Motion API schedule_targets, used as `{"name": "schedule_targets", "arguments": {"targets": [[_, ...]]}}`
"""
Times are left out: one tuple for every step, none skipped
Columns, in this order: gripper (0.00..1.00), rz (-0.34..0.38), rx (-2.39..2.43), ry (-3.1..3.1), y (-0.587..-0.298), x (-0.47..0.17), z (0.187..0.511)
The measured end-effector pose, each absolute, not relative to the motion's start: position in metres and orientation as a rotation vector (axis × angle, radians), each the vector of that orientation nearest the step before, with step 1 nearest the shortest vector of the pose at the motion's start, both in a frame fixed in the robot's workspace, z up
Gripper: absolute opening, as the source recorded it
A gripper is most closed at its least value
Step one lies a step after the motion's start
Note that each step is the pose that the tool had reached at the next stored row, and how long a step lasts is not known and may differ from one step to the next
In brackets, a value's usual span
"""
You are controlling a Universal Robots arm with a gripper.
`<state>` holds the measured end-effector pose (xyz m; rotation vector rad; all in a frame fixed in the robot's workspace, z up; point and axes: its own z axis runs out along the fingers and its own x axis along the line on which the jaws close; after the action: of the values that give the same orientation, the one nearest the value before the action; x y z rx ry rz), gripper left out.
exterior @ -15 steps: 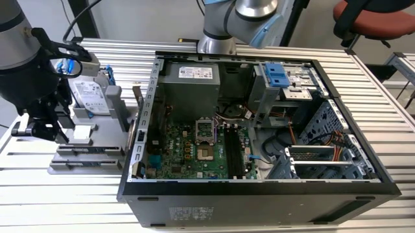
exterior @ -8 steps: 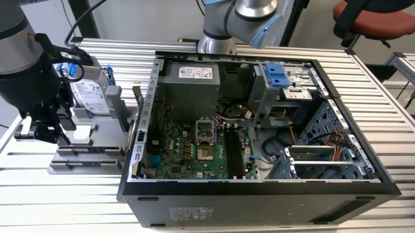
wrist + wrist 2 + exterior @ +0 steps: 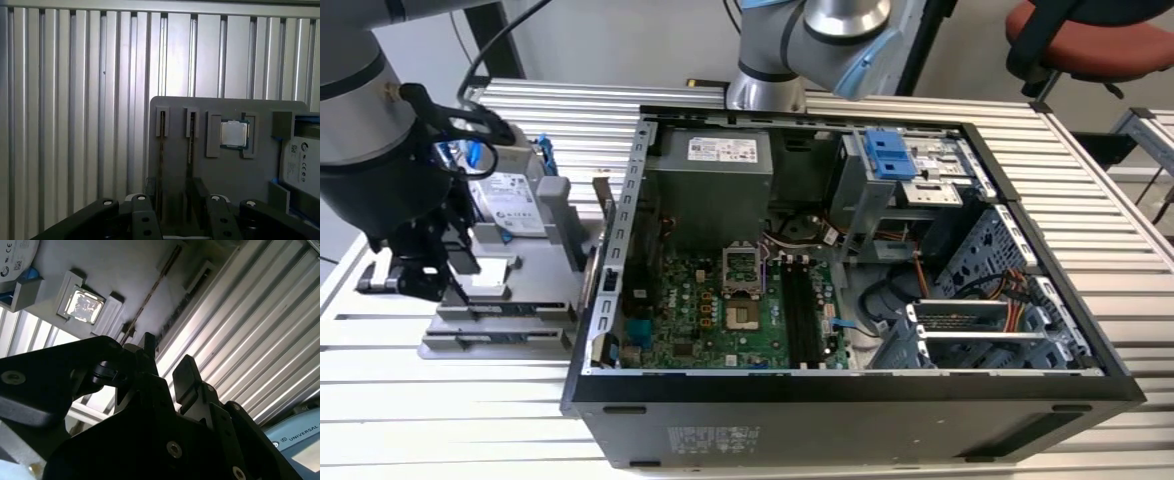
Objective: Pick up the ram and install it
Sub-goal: 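Pick up the ram and move it above insertion slot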
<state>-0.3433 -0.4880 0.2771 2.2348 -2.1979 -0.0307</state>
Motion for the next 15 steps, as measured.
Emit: {"name": "schedule_targets", "arguments": {"targets": [[1.00,-0.031,2.235,-2.198,-0.488,-0.343,0.276],[1.00,-0.031,2.235,-2.198,-0.488,-0.343,0.275],[1.00,-0.031,2.235,-2.198,-0.488,-0.343,0.274],[1.00,-0.031,2.235,-2.198,-0.488,-0.343,0.273],[1.00,-0.031,2.235,-2.198,-0.488,-0.343,0.272],[1.00,-0.031,2.235,-2.198,-0.488,-0.343,0.271],[1.00,-0.031,2.235,-2.198,-0.488,-0.343,0.270],[1.00,-0.031,2.234,-2.198,-0.488,-0.343,0.269],[1.00,-0.031,2.234,-2.198,-0.488,-0.343,0.268],[1.00,-0.031,2.234,-2.198,-0.488,-0.343,0.267],[1.00,-0.031,2.235,-2.198,-0.488,-0.343,0.266],[1.00,-0.031,2.235,-2.198,-0.488,-0.343,0.266],[1.00,-0.031,2.235,-2.198,-0.488,-0.343,0.265],[1.00,-0.031,2.235,-2.198,-0.488,-0.343,0.264],[1.00,-0.031,2.235,-2.198,-0.488,-0.343,0.263]]}}
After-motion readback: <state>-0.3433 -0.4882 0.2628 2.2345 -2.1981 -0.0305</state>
